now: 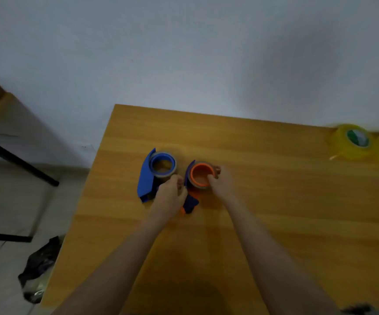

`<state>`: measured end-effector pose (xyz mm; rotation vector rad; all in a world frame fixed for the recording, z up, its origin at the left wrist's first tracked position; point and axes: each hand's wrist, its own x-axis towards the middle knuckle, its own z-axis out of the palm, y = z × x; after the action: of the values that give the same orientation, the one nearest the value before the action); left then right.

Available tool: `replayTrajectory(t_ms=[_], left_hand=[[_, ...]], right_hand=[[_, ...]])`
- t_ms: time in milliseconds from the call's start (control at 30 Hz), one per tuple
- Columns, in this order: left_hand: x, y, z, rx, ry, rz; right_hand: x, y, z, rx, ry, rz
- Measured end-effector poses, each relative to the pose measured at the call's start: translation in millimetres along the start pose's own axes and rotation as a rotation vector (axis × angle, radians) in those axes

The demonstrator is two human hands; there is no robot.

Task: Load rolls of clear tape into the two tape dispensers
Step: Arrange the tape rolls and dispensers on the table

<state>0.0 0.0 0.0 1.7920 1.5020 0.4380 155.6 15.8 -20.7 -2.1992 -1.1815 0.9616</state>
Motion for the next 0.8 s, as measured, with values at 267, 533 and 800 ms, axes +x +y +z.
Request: replayTrajectory(t_ms=[267,533,800], left_hand=[[17.6,-6.3,16.7,0.064,-0.102,-0.137],[22.1,2.9,20.1,-0.247,-0.141,-0.184],[23.5,12.1,23.7,-0.451,-0.027,-0.208]], right_hand=[[10.6,1.9,1.8,-0.102,-0.041,0.003],[-1.8,-0.3,-5.8,0.062,0.038,0.035],[-16.8,-9.0,-4.2,0.380,0.051,0.097]])
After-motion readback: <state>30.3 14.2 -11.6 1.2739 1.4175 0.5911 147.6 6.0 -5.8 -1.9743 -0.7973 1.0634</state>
